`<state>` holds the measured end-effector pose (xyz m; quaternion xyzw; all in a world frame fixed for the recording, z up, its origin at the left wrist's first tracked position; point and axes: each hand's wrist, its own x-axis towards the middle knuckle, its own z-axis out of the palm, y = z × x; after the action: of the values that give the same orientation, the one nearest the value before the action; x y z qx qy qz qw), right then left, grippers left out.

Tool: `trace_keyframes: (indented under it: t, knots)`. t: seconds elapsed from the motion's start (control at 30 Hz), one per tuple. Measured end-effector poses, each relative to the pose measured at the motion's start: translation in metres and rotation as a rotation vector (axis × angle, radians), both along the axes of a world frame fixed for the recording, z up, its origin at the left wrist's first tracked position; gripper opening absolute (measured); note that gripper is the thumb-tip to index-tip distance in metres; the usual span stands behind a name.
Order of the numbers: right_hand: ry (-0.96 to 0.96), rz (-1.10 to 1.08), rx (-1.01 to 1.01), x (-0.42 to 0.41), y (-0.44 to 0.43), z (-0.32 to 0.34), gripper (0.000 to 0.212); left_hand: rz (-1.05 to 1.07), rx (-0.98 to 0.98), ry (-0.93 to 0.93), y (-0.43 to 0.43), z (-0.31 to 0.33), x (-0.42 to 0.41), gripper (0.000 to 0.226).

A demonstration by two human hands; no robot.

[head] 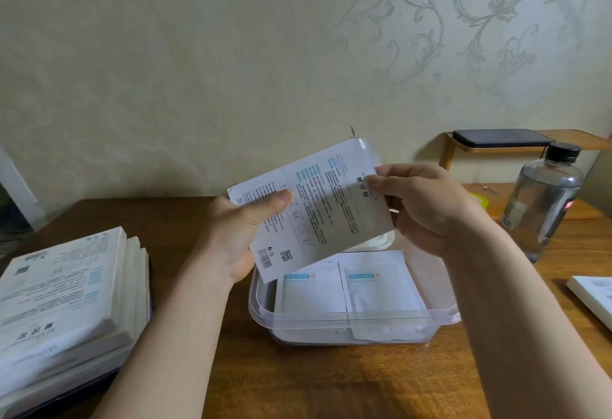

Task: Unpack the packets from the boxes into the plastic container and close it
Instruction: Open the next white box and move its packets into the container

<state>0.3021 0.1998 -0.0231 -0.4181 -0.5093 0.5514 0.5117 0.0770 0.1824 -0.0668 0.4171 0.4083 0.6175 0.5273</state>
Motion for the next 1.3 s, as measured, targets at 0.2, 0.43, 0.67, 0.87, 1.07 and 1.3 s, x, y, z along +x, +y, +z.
trace_keyframes:
  t: [0.2,0.43,0.67,0.87,1.07,1.3]
  knots:
    - [0.008,-0.059,0.034,0.005,-0.001,0.003,0.021,-0.039,0.010,0.013,0.003,-0.006,-0.006,0.044]
    - [0.079,-0.150,0.084,0.004,0.001,0.003,0.032,-0.040,0.011,0.025,0.004,-0.007,-0.006,0.046]
    - [-0.097,-0.413,0.309,0.003,0.004,0.003,0.025,-0.034,-0.001,0.025,0.003,-0.006,-0.010,0.044]
    - [-0.258,-0.622,0.411,0.011,0.006,0.003,0.021,-0.021,-0.026,-0.043,0.001,-0.004,-0.011,0.038]
    - [-0.054,-0.719,0.351,0.018,0.003,0.012,0.012,0.069,-0.072,-0.141,0.003,-0.005,-0.010,0.054]
    - [0.114,-0.543,0.382,0.025,-0.010,0.024,0.041,0.189,-0.036,-0.303,0.011,-0.014,-0.016,0.054]
